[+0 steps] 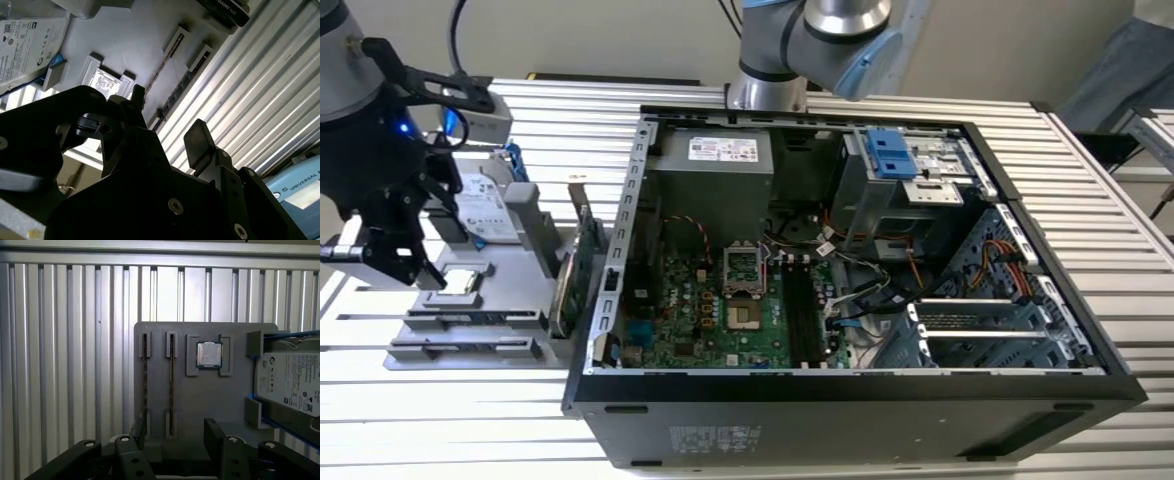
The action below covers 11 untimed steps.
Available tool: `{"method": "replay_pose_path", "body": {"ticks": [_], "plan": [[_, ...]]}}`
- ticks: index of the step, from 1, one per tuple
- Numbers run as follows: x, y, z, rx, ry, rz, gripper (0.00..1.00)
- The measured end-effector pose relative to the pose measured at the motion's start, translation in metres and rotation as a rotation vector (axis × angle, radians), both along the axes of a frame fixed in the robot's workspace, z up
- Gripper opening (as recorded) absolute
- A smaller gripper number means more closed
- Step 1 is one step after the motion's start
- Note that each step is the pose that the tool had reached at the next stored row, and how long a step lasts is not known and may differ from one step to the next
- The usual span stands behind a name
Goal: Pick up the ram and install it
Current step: 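Pick up the ram and move it above insertion slot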
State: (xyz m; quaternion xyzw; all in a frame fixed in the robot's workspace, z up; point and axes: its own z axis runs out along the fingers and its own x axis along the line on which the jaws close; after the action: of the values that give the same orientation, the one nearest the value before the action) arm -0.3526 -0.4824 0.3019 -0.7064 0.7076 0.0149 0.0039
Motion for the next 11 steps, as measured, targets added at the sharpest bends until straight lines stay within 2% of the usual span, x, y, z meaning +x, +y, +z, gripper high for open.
{"method": "replay_pose_path", "body": {"ticks": [11], "plan": [[-0.0028,0.0000,-0.0094,-0.0007,-0.0021,0.000,1.00]]}}
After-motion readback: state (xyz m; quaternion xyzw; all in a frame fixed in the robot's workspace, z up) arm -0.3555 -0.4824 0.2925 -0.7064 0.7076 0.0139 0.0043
